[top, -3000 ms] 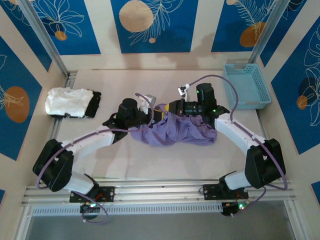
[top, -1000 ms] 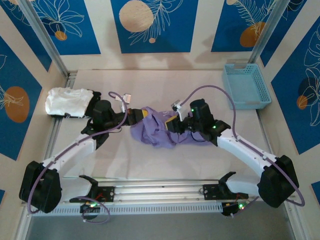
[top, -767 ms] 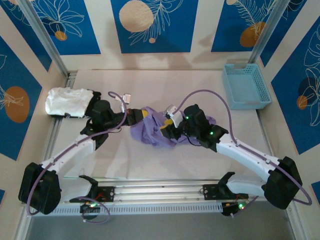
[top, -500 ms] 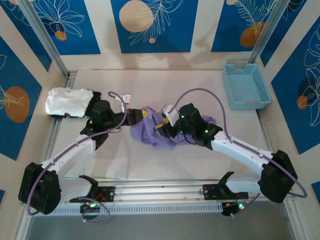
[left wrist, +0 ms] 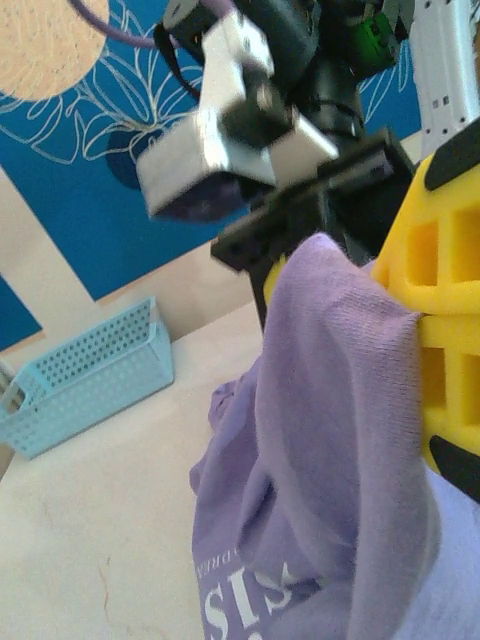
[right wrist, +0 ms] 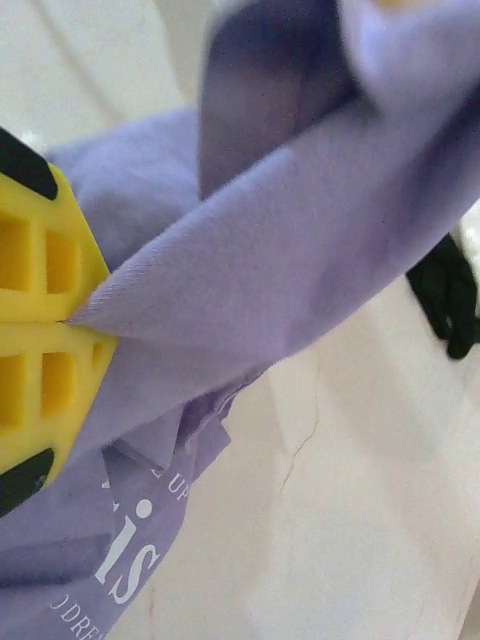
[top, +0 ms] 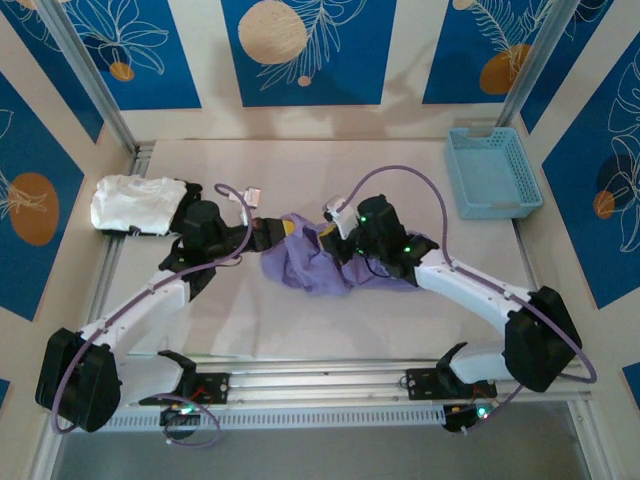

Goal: Fold the inside-out t-shirt

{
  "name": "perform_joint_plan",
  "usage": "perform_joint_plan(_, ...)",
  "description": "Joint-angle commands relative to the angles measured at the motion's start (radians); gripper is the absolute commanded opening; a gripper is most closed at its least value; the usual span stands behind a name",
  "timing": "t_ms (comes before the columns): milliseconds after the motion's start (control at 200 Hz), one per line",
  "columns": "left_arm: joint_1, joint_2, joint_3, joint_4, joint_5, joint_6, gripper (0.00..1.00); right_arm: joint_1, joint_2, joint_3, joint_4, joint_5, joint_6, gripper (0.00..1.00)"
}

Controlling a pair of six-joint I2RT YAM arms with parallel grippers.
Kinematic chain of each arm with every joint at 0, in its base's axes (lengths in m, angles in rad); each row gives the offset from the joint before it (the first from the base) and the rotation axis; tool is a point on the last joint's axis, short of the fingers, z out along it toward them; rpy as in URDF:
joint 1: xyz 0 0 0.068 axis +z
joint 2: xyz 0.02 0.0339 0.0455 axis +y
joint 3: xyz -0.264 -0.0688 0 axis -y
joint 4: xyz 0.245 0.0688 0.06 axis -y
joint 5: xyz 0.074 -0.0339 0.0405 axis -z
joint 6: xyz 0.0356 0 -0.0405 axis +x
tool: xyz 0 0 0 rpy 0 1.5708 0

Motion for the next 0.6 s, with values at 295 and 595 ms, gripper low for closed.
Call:
perform_joint_plan(295, 0.029, 0.042, 0.088, -0.245, -0.308, 0.167, 0.09, -0.113, -0.039, -0.062, 0.178, -0.669, 0.174, 0.00)
perform_joint_plan(595, 0.005, -0.113, 0.043, -0.433, -0.349, 0.253, 0.40, -0.117, 0.028, -0.047, 0.195, -0.622, 0.242, 0.00)
